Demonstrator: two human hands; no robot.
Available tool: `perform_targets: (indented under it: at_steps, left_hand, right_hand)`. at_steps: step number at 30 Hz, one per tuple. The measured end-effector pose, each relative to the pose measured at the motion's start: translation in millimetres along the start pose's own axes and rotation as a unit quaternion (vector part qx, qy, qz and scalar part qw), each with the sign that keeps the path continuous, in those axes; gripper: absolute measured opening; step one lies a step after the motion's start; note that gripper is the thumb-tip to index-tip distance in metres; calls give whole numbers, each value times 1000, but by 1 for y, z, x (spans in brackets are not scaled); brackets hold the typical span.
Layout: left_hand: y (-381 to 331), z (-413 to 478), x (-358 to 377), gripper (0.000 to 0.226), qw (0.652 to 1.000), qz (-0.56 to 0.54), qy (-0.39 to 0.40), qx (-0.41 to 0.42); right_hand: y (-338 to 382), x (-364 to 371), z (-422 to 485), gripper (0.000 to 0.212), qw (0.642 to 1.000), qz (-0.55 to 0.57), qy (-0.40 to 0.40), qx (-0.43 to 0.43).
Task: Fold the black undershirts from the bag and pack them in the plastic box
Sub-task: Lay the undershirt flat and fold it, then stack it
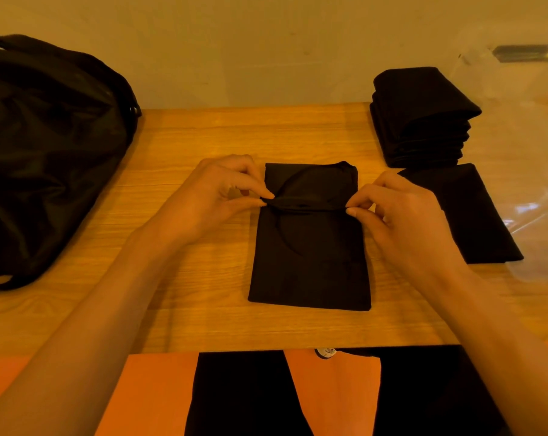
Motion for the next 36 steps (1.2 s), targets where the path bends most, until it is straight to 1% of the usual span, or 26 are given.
perform_targets:
  at_steps: [4,9,12,15,17,18,20,22,23,24,26,27,28,30,32,36]
  left_hand:
    - [0,-1,2,25,1000,11,12,3]
    - [0,-2,-2,24,999,1,44,-6]
    - [0,-1,-3,23,998,-3,60,-3]
    - [0,0,-4,25,996,-29,83,-25]
    - [-3,0,-8,27,994,-46,94,-35]
    - [-5,1,-11,29,995,-56,78,-39]
    - [-10,12,-14,32,996,-70,-1,-62]
    - [-18,31,-8,23,995,-30,-73,-63]
    - [-24,41,-3,19,996,5,-80,-49]
    - [-27,52,4,27,996,48,-66,-39]
    - [-29,67,20,51,989,138,15,-42]
    - [-29,72,26,58,982,169,59,-56]
    - [-28,74,32,63,974,190,97,-70]
    - [-23,75,42,66,964,211,141,-76]
    - [-19,72,48,64,962,217,146,-81]
    - [-18,68,51,60,971,198,119,-68]
  right_hand:
    - [-1,-1,0,13,1000,4,10,8]
    - [-1,-4,0,14,998,-9,55,10]
    - [1,-7,1,15,998,-15,65,5]
    - [3,-9,2,23,996,-9,85,19]
    - [3,-12,4,20,997,6,77,26]
    - [2,-14,7,17,998,12,57,30]
    - [-1,-15,17,13,998,24,8,56]
    - [-5,-10,32,17,993,55,-22,100]
    - [-6,-7,40,21,990,72,-26,120]
    - [-7,-3,48,25,986,85,-26,138]
    - [-8,4,59,23,981,101,-27,161]
    - [-8,6,63,19,979,108,-31,169]
    - [-9,7,65,16,977,116,-40,177]
    - [-11,7,66,12,971,129,-62,191]
    - [-13,7,64,11,968,132,-69,201]
    - [-13,9,61,13,971,110,-70,201]
Point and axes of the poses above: each hand's wrist, its own z-axis towards the middle knuckle, its own x-axis out of the palm, y = z × x, the point moved 1 cm from there along z, towards the middle knuckle, and after that the axes turned 13 degrees about y, right-handed, at the moved point
